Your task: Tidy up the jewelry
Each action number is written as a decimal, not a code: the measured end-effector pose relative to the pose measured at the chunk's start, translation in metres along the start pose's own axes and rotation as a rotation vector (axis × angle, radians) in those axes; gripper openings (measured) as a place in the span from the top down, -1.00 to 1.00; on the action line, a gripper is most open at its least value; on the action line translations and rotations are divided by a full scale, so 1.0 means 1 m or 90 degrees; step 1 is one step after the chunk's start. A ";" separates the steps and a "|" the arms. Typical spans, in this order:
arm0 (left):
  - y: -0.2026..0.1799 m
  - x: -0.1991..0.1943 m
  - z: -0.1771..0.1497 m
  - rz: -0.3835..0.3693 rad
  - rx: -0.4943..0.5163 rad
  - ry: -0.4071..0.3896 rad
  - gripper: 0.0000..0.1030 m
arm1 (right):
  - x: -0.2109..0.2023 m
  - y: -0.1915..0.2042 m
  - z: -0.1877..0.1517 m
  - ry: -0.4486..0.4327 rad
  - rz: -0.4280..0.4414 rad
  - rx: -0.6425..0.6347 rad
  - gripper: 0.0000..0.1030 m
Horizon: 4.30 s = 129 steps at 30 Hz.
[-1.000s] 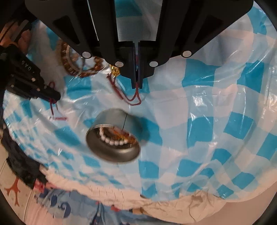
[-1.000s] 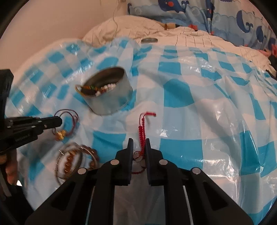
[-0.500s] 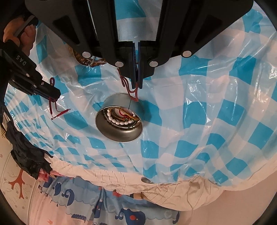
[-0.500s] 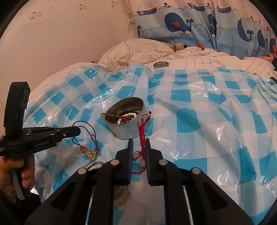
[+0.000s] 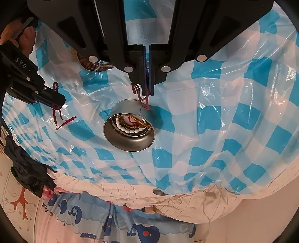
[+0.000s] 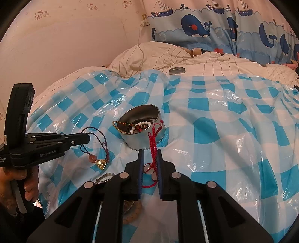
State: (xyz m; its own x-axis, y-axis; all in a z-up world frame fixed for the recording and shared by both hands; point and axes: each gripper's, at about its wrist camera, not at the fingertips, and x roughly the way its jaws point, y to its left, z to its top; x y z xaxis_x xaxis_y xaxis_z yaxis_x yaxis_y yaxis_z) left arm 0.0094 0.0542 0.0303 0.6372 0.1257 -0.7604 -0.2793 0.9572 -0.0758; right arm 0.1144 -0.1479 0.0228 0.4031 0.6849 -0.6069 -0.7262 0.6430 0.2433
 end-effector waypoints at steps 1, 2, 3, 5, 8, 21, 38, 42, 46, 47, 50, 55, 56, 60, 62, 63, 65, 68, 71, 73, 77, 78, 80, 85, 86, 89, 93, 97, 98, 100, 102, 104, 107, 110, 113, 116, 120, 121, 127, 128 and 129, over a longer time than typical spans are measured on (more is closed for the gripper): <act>0.000 0.000 0.000 0.001 0.000 0.001 0.97 | 0.000 0.000 0.000 0.000 0.000 0.000 0.73; 0.000 0.001 0.000 0.002 0.000 0.001 0.97 | 0.000 0.000 0.000 0.000 0.000 0.000 0.73; 0.000 0.001 0.000 0.002 0.000 0.001 0.97 | 0.000 0.000 0.000 0.000 0.000 0.000 0.73; 0.002 0.004 0.000 0.003 -0.003 0.007 0.97 | 0.001 0.000 -0.001 0.004 -0.004 0.000 0.73; 0.010 0.012 -0.002 0.004 -0.029 0.022 0.91 | 0.009 -0.004 -0.004 0.030 -0.019 0.008 0.73; 0.030 0.027 -0.002 0.007 -0.113 0.025 -0.04 | 0.026 -0.023 -0.013 0.096 -0.054 0.049 0.09; -0.006 0.056 -0.014 0.016 0.014 0.104 0.70 | 0.038 -0.025 -0.021 0.143 -0.082 0.028 0.72; 0.003 0.040 -0.008 -0.034 -0.028 0.072 0.89 | 0.026 -0.030 -0.014 0.102 -0.052 0.060 0.73; 0.005 0.021 0.000 -0.053 -0.036 0.032 0.90 | 0.014 -0.027 -0.005 0.053 -0.028 0.063 0.73; 0.004 0.019 0.002 -0.055 -0.035 0.027 0.90 | 0.012 -0.026 -0.003 0.044 -0.023 0.060 0.73; 0.005 0.014 0.004 -0.057 -0.037 0.018 0.90 | 0.010 -0.026 -0.002 0.034 -0.019 0.064 0.73; 0.001 0.012 0.009 -0.060 -0.028 0.008 0.90 | 0.006 -0.021 0.003 0.016 0.002 0.059 0.73; -0.001 0.011 0.010 -0.061 -0.025 0.004 0.91 | 0.005 -0.019 0.004 0.014 0.005 0.056 0.73; -0.012 0.002 0.017 -0.062 -0.005 -0.021 0.90 | 0.002 -0.012 0.009 -0.003 0.024 0.040 0.73; -0.016 -0.002 0.024 -0.067 -0.001 -0.036 0.90 | 0.001 -0.010 0.014 -0.009 0.036 0.039 0.73; -0.017 -0.004 0.027 -0.072 -0.001 -0.043 0.90 | 0.002 -0.009 0.016 -0.012 0.040 0.038 0.73; -0.019 -0.007 0.036 -0.084 -0.003 -0.062 0.90 | 0.006 -0.006 0.025 -0.022 0.052 0.035 0.73; -0.026 -0.010 0.051 -0.100 0.004 -0.095 0.90 | 0.011 -0.002 0.035 -0.032 0.057 0.025 0.73; -0.031 -0.004 0.069 -0.151 -0.009 -0.123 0.90 | 0.013 -0.001 0.040 -0.034 0.055 0.017 0.73; -0.030 0.013 0.079 -0.176 -0.028 -0.106 0.90 | 0.014 -0.001 0.039 -0.032 0.052 0.014 0.73; -0.026 0.063 0.078 -0.142 -0.041 -0.003 0.90 | 0.022 0.002 0.043 -0.023 0.047 -0.006 0.73; -0.020 0.069 0.076 -0.134 -0.061 0.016 0.90 | 0.025 0.004 0.045 -0.020 0.048 -0.014 0.73; -0.014 0.068 0.075 -0.125 -0.076 0.017 0.85 | 0.030 0.009 0.049 -0.019 0.052 -0.030 0.73; 0.001 0.053 0.073 -0.098 -0.085 -0.008 0.45 | 0.048 0.024 0.063 -0.019 0.058 -0.070 0.73; 0.003 0.053 0.072 -0.097 -0.088 -0.007 0.37 | 0.053 0.027 0.066 -0.018 0.058 -0.077 0.73; 0.010 0.050 0.073 -0.067 -0.089 -0.006 0.30 | 0.067 0.029 0.073 -0.013 0.059 -0.082 0.73; 0.014 0.043 0.073 -0.022 -0.084 -0.015 0.29 | 0.083 0.026 0.076 0.003 0.064 -0.076 0.73; 0.011 0.035 0.071 0.007 -0.067 -0.033 0.11 | 0.105 0.024 0.073 0.056 0.058 -0.079 0.15; 0.009 0.033 0.070 0.015 -0.060 -0.038 0.08 | 0.106 0.023 0.071 0.054 0.057 -0.072 0.10; 0.004 0.031 0.068 0.027 -0.045 -0.045 0.05 | 0.105 0.023 0.068 0.057 0.057 -0.070 0.10; 0.001 0.027 0.067 0.030 -0.039 -0.051 0.02 | 0.100 0.026 0.067 0.051 0.047 -0.080 0.10; 0.000 0.025 0.066 0.031 -0.039 -0.057 -0.01 | 0.095 0.027 0.066 0.049 0.037 -0.083 0.08; 0.001 0.022 0.064 0.037 -0.046 -0.065 -0.12 | 0.086 0.026 0.061 0.048 0.009 -0.083 -0.08; 0.005 0.017 0.062 0.039 -0.056 -0.072 -0.24 | 0.079 0.023 0.057 0.053 -0.007 -0.077 -0.13; 0.007 0.012 0.059 0.039 -0.063 -0.077 -0.34 | 0.072 0.020 0.053 0.057 -0.021 -0.071 -0.21; 0.008 0.010 0.055 0.036 -0.068 -0.074 -0.42 | 0.065 0.018 0.046 0.063 -0.033 -0.067 -0.25; 0.007 0.010 0.048 0.031 -0.068 -0.067 -0.48 | 0.057 0.017 0.037 0.064 -0.053 -0.068 -0.30; 0.006 0.010 0.046 0.031 -0.067 -0.066 -0.49 | 0.056 0.016 0.036 0.065 -0.056 -0.067 -0.30; 0.000 0.012 0.035 0.030 -0.057 -0.054 -0.56 | 0.044 0.017 0.025 0.062 -0.075 -0.066 -0.40; -0.001 0.012 0.033 0.029 -0.056 -0.053 -0.57 | 0.041 0.017 0.023 0.061 -0.075 -0.064 -0.42; -0.001 0.012 0.030 0.028 -0.057 -0.050 -0.57 | 0.038 0.016 0.021 0.061 -0.076 -0.061 -0.44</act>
State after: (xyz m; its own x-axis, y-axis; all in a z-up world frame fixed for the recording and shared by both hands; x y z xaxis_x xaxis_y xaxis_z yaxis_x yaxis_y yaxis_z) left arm 0.0391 0.0625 0.0410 0.6765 0.1903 -0.7115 -0.3684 0.9239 -0.1032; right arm 0.1298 -0.1042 0.0193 0.4383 0.5668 -0.6975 -0.7276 0.6794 0.0948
